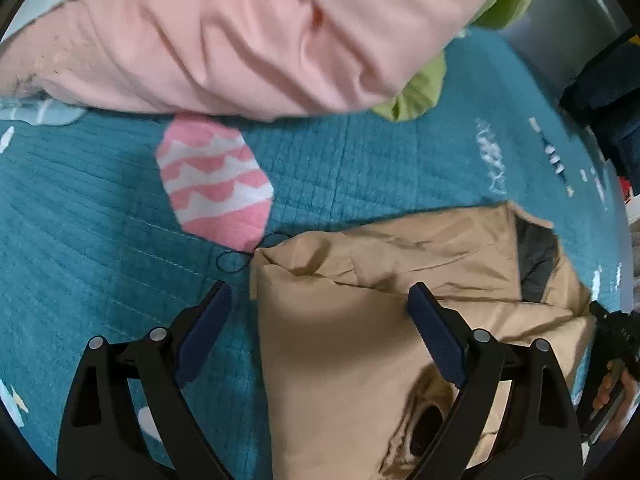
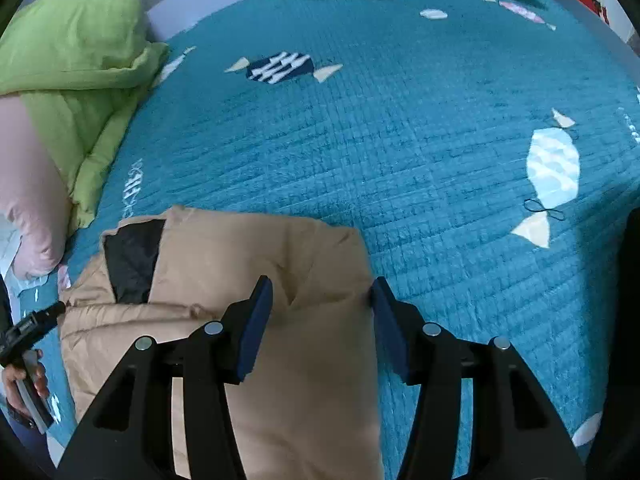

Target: Fold large clothes

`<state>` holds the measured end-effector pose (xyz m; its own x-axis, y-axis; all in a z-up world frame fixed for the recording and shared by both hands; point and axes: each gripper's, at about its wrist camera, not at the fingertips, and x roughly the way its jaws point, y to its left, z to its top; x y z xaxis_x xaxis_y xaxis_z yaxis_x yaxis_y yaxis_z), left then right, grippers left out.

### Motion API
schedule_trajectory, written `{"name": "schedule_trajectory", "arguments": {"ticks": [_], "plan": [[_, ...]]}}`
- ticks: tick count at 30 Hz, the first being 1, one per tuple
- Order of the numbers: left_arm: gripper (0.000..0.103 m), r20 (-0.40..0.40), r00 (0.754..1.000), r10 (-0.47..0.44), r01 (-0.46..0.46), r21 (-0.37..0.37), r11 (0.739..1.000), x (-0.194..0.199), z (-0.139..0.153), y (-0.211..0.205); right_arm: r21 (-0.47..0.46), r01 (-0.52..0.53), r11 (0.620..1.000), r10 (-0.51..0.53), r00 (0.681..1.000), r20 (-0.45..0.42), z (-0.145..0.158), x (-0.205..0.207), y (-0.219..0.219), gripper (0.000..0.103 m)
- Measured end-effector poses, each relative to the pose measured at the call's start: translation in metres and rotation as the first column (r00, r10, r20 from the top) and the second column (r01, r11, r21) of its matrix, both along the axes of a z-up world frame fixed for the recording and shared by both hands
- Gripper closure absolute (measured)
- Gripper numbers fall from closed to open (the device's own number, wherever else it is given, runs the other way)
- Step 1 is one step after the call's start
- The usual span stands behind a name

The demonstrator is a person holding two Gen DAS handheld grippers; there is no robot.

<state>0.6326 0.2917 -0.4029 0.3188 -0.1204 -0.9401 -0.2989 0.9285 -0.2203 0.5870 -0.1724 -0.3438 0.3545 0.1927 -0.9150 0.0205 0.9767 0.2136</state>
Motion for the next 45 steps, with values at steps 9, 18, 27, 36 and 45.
{"name": "schedule_trajectory", "arguments": {"ticks": [9, 18, 27, 36, 45], "plan": [[0.014, -0.029, 0.999, -0.035, 0.036, 0.017, 0.999, 0.007, -0.018, -0.001, 0.002, 0.022, 1.000, -0.022, 0.997, -0.068, -0.020, 0.019, -0.004, 0.054], [0.064, -0.009, 0.989, -0.145, 0.146, 0.066, 0.987, 0.009, -0.011, -0.021, 0.018, -0.003, 1.000, 0.004, 0.999, -0.054, -0.023, 0.018, 0.000, 0.088], [0.080, 0.138, 0.979, -0.147, 0.136, 0.091, 0.987, -0.012, 0.037, -0.021, -0.007, -0.031, 0.999, 0.032, 0.993, 0.116, 0.029, -0.001, 0.011, 0.091], [0.080, 0.304, 0.937, -0.171, 0.157, 0.069, 0.985, -0.040, 0.106, -0.024, 0.049, -0.069, 0.996, 0.051, 0.955, 0.294, 0.100, -0.036, 0.015, 0.091], [0.081, 0.396, 0.889, -0.229, 0.211, 0.089, 0.973, -0.130, 0.143, -0.037, 0.064, -0.086, 0.994, 0.061, 0.943, 0.326, 0.134, -0.125, -0.008, 0.091]]}}
